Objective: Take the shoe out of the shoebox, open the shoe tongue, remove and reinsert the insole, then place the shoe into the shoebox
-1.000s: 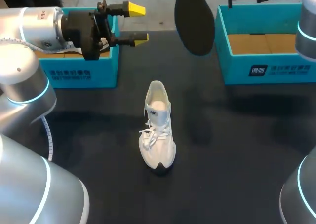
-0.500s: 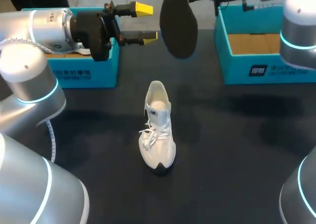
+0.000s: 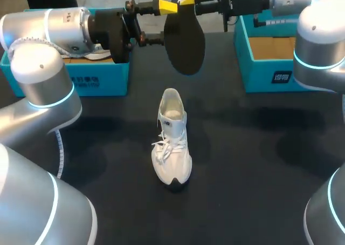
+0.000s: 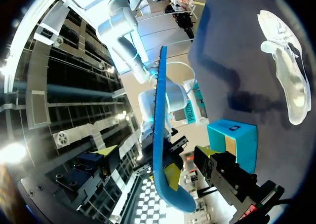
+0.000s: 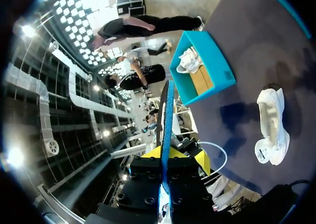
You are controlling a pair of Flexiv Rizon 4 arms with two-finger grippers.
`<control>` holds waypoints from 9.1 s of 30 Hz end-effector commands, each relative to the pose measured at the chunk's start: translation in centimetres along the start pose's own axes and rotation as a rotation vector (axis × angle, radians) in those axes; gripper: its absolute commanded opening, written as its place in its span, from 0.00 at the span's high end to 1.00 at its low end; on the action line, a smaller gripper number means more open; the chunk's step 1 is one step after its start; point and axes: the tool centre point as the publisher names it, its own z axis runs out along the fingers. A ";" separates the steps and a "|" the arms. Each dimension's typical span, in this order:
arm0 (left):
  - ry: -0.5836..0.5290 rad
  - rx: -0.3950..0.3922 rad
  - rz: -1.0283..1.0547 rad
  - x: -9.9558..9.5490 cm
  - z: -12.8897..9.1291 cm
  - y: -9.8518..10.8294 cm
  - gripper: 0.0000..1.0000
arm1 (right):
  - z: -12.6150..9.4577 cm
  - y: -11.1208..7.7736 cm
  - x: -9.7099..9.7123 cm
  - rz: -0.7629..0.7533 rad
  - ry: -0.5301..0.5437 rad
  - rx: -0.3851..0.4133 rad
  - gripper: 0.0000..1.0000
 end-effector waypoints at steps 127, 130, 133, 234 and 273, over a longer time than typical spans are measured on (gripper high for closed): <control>0.155 -0.011 -1.172 0.7 -4.7 -1.7 1.00 | -9.3 -7.2 -5.6 -0.378 0.047 0.104 0.00; 0.171 -0.061 -1.389 1.1 -4.6 -1.8 1.00 | -9.3 -7.2 -5.6 -0.378 0.047 0.104 0.00; 0.182 -0.073 -1.629 1.0 -4.5 -1.8 1.00 | -9.3 -7.2 -5.6 -0.378 0.047 0.104 0.00; 0.047 0.119 -3.306 4.8 -3.2 -3.4 1.00 | -5.6 -9.2 -1.2 -0.369 -0.541 0.023 0.00; 0.091 0.140 -3.391 6.3 -2.4 -1.8 1.00 | -0.4 -11.4 1.1 -0.402 -1.245 -0.285 0.00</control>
